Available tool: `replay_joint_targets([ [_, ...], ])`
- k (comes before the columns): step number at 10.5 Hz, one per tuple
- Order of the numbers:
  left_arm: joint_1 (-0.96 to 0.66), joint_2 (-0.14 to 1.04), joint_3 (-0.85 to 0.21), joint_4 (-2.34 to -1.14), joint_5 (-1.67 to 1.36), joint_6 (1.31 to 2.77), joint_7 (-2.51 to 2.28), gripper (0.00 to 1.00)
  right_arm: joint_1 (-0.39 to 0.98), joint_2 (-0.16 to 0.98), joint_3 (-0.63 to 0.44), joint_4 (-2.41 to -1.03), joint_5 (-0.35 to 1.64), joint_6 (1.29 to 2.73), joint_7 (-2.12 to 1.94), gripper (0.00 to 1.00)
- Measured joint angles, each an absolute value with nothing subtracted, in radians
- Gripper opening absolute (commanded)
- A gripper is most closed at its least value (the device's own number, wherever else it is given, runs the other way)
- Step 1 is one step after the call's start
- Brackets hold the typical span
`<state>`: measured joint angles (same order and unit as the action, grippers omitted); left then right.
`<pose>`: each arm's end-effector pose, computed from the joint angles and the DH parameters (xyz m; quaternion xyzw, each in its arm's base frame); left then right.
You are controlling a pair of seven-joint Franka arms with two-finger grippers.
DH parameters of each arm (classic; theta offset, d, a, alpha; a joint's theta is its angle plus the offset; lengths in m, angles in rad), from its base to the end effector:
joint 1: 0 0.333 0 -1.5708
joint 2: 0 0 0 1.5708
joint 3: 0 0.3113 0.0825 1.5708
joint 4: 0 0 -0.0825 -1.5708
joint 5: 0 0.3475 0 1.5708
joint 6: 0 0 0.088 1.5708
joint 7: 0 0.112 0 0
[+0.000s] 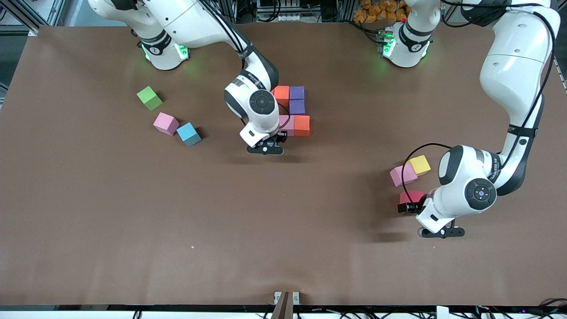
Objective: Form number 2 with 11 blocks
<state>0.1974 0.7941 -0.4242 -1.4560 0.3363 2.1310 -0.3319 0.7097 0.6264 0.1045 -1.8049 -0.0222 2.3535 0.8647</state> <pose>0.6773 -0.0834 0.2492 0.9996 0.0129 -0.0230 0.0044 0.4278 0.4458 0.2105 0.9987 -0.0258 -0.0422 0.0120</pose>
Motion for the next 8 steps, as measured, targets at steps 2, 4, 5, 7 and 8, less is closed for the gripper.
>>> replay_joint_targets([
  [2,0.200,0.794,-0.421,-1.456,0.337,2.131,-0.330,1.00,0.710,0.627,0.104,-1.805,-0.022,2.353,0.865,1.00],
  [4,0.200,0.794,-0.420,-1.466,0.337,2.131,-0.330,1.00,0.716,0.630,0.105,-1.805,-0.022,2.353,0.866,1.00],
  [5,0.200,0.795,-0.420,-1.476,0.337,2.131,-0.330,1.00,0.717,0.630,0.104,-1.803,-0.022,2.353,0.867,1.00],
  [7,0.201,0.795,-0.420,-1.501,0.337,2.130,-0.331,1.00,0.716,0.621,0.101,-1.785,-0.022,2.332,0.867,1.00],
  [8,0.202,0.794,-0.419,-1.513,0.337,2.130,-0.331,1.00,0.712,0.601,0.095,-1.776,-0.022,2.301,0.867,1.00],
])
